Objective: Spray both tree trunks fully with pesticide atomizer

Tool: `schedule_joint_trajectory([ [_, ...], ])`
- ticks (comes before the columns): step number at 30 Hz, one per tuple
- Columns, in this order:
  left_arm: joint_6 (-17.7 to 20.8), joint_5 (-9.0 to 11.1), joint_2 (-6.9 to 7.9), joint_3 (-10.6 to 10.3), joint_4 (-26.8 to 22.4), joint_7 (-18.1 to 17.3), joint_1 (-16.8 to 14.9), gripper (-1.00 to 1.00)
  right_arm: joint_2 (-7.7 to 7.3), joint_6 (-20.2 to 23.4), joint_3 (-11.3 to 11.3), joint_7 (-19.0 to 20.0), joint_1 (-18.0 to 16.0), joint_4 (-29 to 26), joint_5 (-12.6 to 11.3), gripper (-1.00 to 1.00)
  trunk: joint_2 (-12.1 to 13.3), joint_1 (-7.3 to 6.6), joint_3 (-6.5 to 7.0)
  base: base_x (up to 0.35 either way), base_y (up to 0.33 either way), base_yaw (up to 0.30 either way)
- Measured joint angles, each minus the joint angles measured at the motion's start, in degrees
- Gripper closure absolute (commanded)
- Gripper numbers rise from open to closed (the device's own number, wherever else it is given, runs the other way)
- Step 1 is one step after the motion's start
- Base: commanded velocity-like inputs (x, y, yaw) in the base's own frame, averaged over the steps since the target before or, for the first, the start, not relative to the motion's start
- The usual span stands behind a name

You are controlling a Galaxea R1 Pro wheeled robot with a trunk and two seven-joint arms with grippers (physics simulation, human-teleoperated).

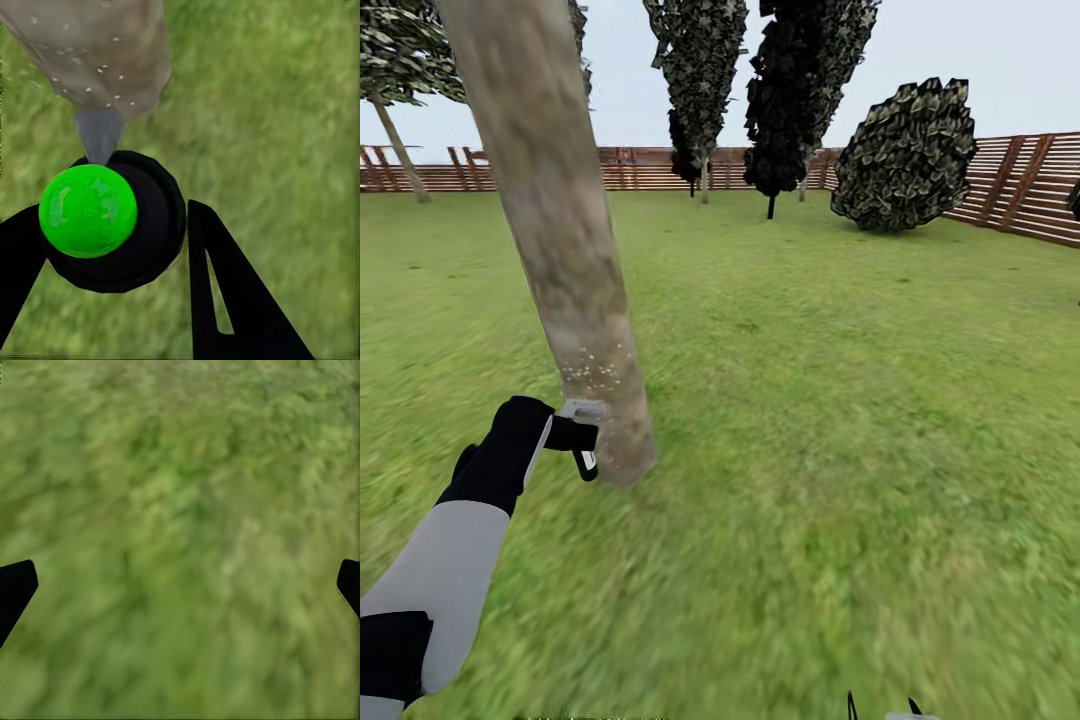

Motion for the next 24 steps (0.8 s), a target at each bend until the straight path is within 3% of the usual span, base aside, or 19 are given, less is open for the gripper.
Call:
schedule_joint_trajectory([
  [11, 0.0, -0.01, -0.16, 0.08, 0.15, 0.0, 0.0, 1.0, 0.01, 0.0, 0.0, 0.0, 0.0, 0.0, 0.0, -1.0, 0.0, 0.0, 0.0, 0.065, -0.271, 0.267],
  [24, -0.16, -0.01, -0.41, 1.31, 1.69, 0.31, 0.25, 1.0, 0.08, 0.0, 0.0, 0.0, 0.0, 0.0, 0.0, -1.0, 0.0, 0.0, 0.0, 0.088, -0.272, 0.015],
])
